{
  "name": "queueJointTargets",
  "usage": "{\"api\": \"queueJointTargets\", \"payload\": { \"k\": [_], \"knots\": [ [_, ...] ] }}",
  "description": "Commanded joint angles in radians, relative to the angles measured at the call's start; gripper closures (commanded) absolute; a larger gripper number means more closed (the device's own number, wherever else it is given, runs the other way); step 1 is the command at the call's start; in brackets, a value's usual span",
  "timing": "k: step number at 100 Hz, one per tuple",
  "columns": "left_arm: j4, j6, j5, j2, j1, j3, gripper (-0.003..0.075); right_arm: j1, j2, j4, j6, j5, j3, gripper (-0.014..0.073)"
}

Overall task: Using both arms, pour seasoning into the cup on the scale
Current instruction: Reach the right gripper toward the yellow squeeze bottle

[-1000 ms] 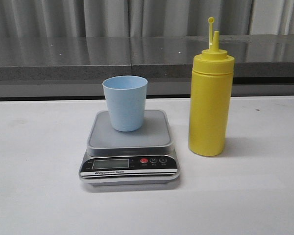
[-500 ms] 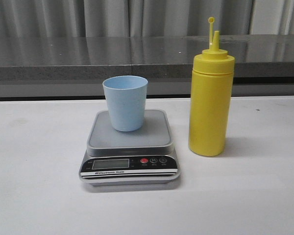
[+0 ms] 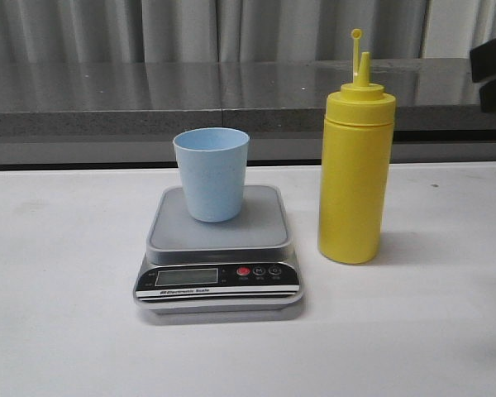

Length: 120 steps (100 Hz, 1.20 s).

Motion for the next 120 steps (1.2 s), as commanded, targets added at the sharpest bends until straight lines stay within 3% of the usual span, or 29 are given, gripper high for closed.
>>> {"api": "queueJointTargets", "payload": {
  "k": [1,11,28,33,59,98,120],
  "knots": [
    [-0.008,-0.001,-0.082,0.006,0.002,-0.026,0.0738,0.001,0.008,-0.017,0.0,-0.099,-0.027,0.0674],
    [-0.008,-0.001,-0.082,0.006,0.002,-0.026,0.0738,0.001,0.019,-0.056,0.0,-0.146,-0.003,0.0538],
    [-0.008,-0.001,-0.082,0.006,0.002,-0.026,0.0738,0.001,0.028,-0.102,0.0,-0.336,0.093,0.0075],
    [-0.008,-0.001,-0.082,0.006,0.002,-0.026,0.0738,0.001,0.029,-0.102,0.0,-0.388,0.124,-0.0027],
    [-0.008,-0.001,-0.082,0.006,0.002,-0.026,0.0738,0.001,0.093,-0.128,0.0,-0.587,0.203,0.0006],
    [-0.008,-0.001,-0.082,0.006,0.002,-0.026,0.0738,0.001,0.377,-0.194,0.0,-0.942,0.2,0.0006],
    [-0.008,-0.001,-0.082,0.006,0.002,-0.026,0.0738,0.001,0.5,-0.218,0.0,-1.067,0.2,0.0006]
  ]
}}
